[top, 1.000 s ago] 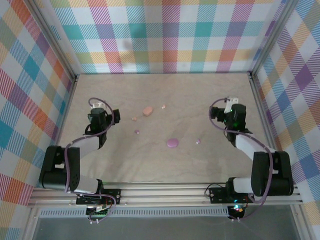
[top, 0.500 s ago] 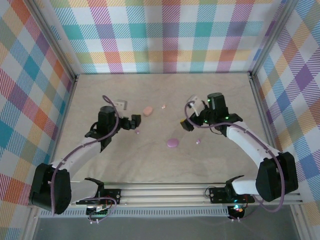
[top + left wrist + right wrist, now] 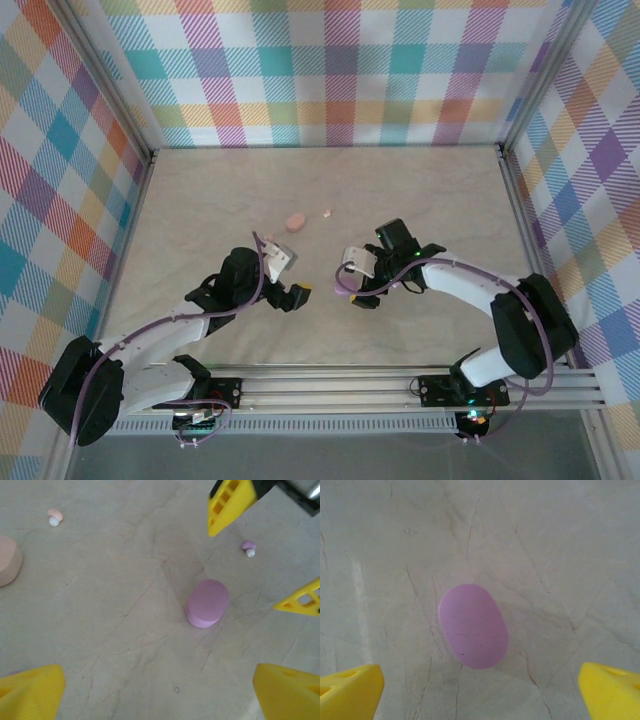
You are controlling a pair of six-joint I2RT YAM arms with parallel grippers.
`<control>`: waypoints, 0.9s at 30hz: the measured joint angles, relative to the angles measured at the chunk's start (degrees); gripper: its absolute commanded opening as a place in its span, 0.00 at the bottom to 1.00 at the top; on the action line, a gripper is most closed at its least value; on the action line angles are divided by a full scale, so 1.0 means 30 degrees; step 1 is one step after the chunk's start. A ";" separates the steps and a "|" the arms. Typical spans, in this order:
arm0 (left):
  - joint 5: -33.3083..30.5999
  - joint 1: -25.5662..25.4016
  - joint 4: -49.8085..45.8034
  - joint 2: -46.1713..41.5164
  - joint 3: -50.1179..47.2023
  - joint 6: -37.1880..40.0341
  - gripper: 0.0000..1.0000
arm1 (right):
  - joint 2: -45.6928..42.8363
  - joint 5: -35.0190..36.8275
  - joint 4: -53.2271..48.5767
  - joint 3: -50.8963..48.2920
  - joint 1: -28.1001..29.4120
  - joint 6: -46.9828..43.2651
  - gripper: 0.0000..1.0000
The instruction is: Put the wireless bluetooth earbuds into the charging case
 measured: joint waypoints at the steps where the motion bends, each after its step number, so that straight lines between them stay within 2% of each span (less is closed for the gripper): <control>1: 0.0051 0.0000 0.0022 -0.0087 -0.0073 0.0175 0.96 | 0.0284 0.0131 0.0270 -0.0044 0.0022 -0.0182 0.99; 7: 0.0233 -0.0058 0.0000 -0.0189 -0.0146 0.0940 0.96 | 0.1894 0.0896 0.1377 -0.0117 0.0364 -0.1078 0.98; 15: 0.0168 -0.0138 -0.0160 0.0022 -0.0015 0.1304 0.95 | 0.3621 0.0831 0.0933 0.1501 0.0415 -0.2164 0.97; 21: 0.0073 -0.0138 -0.1071 0.0000 0.0947 0.1705 0.93 | 0.4532 0.0233 -0.0255 0.2965 0.0415 -0.2616 0.92; 27: 0.0007 -0.0146 -0.1005 -0.0962 0.0656 0.1668 0.93 | 0.4801 0.0051 -0.0612 0.3009 0.0466 -0.2885 0.88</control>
